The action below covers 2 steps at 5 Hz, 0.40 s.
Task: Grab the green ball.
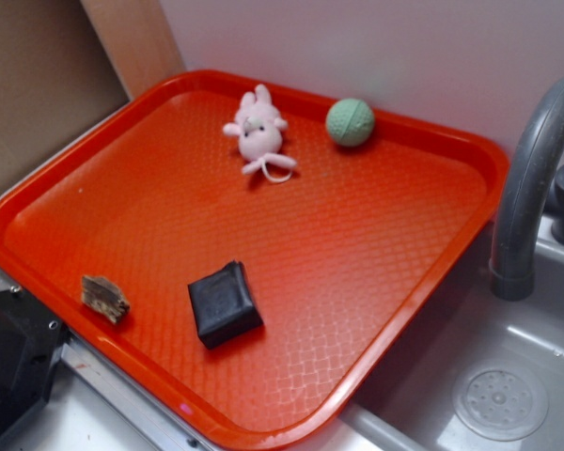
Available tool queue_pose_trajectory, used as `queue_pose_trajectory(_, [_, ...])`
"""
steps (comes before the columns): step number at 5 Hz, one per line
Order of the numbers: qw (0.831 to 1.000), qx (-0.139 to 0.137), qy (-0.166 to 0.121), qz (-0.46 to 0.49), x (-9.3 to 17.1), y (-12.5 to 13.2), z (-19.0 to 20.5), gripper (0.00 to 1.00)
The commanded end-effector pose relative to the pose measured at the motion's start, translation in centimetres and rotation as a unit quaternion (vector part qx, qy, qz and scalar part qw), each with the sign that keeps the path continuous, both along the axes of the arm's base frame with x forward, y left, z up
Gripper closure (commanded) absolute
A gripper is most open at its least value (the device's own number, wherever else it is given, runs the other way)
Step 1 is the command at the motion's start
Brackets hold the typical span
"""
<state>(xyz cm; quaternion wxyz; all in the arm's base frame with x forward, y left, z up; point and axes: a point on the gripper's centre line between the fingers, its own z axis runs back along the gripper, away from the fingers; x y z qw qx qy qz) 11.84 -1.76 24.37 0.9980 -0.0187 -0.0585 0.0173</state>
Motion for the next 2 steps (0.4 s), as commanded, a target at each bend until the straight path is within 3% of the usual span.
queue_pose_trajectory(1, [1.000, 0.000, 0.000, 0.000, 0.0, 0.0, 0.0, 0.00])
queue_pose_trajectory(2, [0.999, 0.011, -0.040, -0.014, 5.0, 0.2, -4.2, 0.00])
